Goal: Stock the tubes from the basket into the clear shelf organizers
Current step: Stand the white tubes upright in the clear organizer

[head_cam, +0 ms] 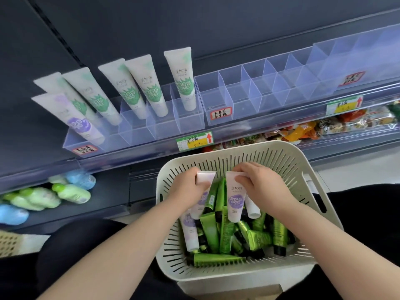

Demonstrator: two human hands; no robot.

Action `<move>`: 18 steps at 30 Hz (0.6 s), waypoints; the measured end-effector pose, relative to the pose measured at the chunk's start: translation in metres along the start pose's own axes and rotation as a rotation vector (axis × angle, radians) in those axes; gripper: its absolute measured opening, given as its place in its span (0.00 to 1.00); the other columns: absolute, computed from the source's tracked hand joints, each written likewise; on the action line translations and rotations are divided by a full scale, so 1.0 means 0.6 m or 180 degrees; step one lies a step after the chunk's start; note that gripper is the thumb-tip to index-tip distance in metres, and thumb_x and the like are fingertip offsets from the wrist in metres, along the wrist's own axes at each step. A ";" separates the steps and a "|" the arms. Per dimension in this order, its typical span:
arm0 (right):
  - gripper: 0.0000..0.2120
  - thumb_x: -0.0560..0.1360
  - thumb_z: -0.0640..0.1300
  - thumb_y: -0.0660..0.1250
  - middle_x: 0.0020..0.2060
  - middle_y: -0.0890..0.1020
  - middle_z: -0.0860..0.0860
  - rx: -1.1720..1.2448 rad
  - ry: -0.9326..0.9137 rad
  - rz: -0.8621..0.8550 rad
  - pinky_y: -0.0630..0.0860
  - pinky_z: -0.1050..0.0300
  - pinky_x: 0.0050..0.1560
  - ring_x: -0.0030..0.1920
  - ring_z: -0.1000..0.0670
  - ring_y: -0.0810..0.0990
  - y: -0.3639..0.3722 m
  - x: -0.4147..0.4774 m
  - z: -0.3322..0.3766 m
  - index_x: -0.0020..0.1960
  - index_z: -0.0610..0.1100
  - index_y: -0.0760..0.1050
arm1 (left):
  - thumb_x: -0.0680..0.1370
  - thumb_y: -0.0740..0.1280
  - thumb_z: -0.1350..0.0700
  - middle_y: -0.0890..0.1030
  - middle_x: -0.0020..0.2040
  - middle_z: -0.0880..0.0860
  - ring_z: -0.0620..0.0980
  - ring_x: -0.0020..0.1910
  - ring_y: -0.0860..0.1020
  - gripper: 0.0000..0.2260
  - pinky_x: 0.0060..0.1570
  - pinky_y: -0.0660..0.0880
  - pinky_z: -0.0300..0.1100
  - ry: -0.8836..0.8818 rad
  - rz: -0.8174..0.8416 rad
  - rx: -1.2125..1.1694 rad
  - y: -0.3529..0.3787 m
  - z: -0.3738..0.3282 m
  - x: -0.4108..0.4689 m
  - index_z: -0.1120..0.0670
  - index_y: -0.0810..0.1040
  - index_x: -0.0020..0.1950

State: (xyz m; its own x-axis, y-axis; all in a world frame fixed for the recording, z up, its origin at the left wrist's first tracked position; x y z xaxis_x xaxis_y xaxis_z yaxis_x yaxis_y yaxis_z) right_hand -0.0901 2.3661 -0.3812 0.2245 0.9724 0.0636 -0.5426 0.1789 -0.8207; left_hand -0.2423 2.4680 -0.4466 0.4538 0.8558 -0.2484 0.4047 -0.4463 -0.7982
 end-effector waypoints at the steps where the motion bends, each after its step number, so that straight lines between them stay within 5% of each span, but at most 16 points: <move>1: 0.07 0.77 0.44 0.63 0.48 0.79 0.55 -0.0023 -0.0027 -0.0072 0.73 0.55 0.41 0.46 0.49 0.78 -0.010 0.004 0.010 0.53 0.49 0.76 | 0.73 0.71 0.49 0.76 0.36 0.42 0.39 0.35 0.74 0.08 0.29 0.64 0.36 0.0059 -0.0171 -0.0059 -0.028 -0.007 -0.007 0.46 0.73 0.43; 7: 0.08 0.78 0.45 0.63 0.48 0.80 0.52 -0.0320 -0.0530 -0.0362 0.74 0.52 0.44 0.48 0.47 0.78 -0.059 0.035 0.120 0.54 0.49 0.77 | 0.71 0.73 0.60 0.79 0.42 0.43 0.41 0.40 0.76 0.11 0.37 0.70 0.39 0.0503 -0.0901 -0.0713 -0.213 -0.056 -0.062 0.46 0.75 0.46; 18: 0.08 0.76 0.43 0.63 0.46 0.82 0.51 -0.0504 -0.1294 -0.1152 0.68 0.51 0.46 0.48 0.44 0.77 -0.149 0.113 0.342 0.53 0.48 0.78 | 0.75 0.67 0.58 0.78 0.41 0.42 0.38 0.39 0.74 0.07 0.36 0.65 0.28 0.0755 -0.2474 -0.0232 -0.553 -0.080 -0.154 0.45 0.77 0.44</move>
State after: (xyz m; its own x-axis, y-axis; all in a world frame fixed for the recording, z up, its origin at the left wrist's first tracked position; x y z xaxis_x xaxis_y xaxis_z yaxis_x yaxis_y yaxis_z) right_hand -0.1926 2.4467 -0.1871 0.0267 0.8383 0.5446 -0.3539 0.5174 -0.7791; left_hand -0.3803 2.5245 -0.1324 0.1748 0.8535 0.4909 0.7200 0.2292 -0.6550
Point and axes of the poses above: each hand's wrist, its own x-axis towards the middle knuckle, its own y-axis out of the palm, z = x × y, the point moved 10 cm from there along x, towards the middle knuckle
